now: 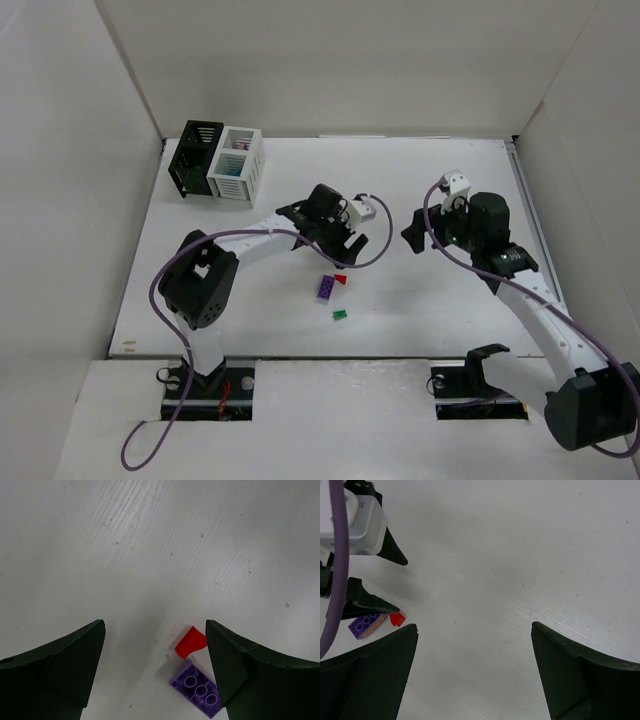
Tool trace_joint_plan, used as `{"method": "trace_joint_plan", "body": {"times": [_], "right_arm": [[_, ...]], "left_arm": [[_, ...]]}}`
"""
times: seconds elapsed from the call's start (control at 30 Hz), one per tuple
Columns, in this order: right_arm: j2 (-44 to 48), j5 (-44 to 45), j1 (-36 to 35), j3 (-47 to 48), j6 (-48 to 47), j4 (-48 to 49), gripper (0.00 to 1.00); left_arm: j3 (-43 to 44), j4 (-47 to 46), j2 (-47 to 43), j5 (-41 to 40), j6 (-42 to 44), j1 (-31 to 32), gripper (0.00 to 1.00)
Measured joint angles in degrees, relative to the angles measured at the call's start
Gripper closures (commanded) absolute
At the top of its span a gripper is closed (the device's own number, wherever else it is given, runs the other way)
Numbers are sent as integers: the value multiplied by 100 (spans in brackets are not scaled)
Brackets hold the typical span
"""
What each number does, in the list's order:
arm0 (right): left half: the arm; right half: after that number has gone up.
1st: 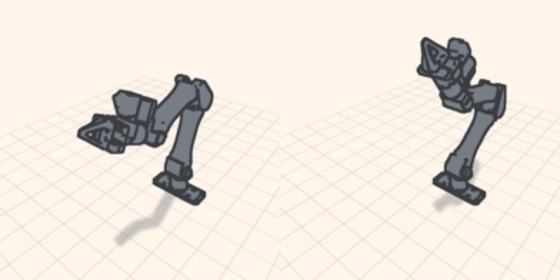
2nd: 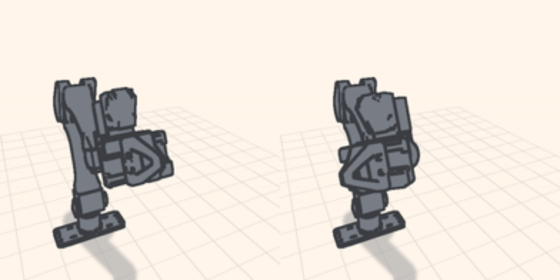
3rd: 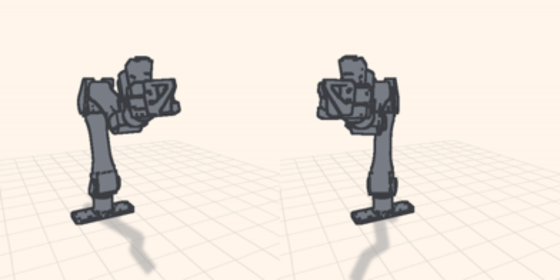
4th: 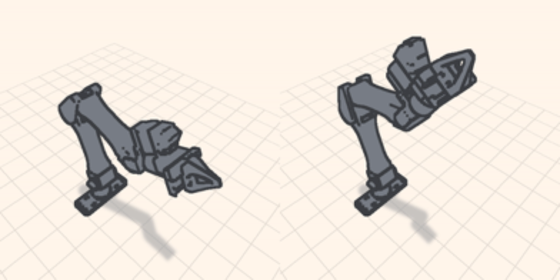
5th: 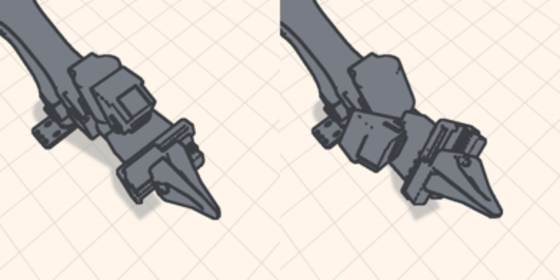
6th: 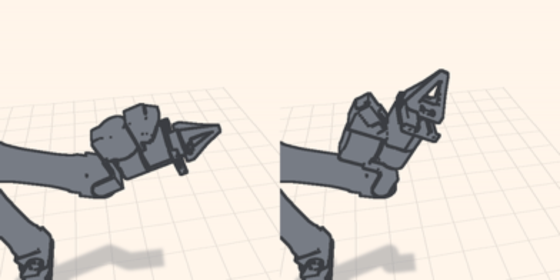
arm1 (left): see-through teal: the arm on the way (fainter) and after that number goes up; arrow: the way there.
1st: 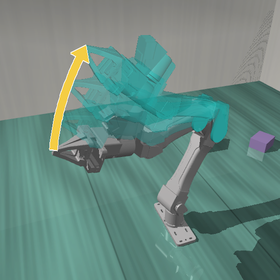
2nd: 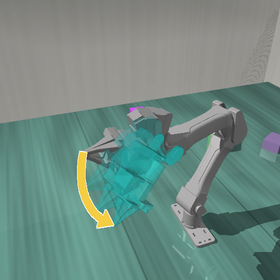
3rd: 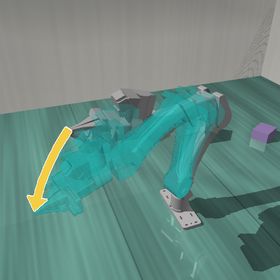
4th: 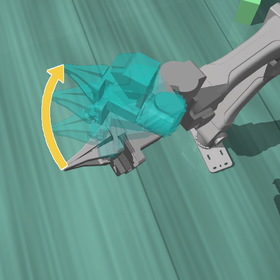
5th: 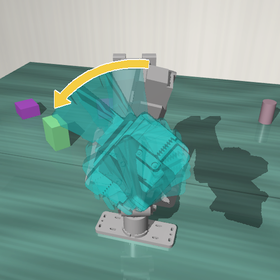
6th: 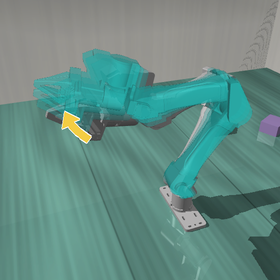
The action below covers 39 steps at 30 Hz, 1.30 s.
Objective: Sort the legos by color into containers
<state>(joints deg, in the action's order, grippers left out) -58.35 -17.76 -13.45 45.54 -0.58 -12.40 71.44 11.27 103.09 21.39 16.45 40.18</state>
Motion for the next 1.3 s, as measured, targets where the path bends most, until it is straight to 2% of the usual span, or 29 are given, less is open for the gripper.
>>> {"method": "trace_joint_plan", "body": {"times": [0.5,0.83,1.07,1.3], "right_arm": [[581,92,0,-157,7,-219,0],[603,155,0,-157,24,-262,0],[599,168,0,-157,24,-262,0],[586,181,0,-157,26,-264,0]], "left_arm": [[-772,-656,175,-52,-533,70,27],[-1445,-1106,-234,-330,-955,404,31],[-1445,-1104,-234,-1401,-1298,859,46],[-1362,-901,-190,-2050,-1547,975,47]]}}
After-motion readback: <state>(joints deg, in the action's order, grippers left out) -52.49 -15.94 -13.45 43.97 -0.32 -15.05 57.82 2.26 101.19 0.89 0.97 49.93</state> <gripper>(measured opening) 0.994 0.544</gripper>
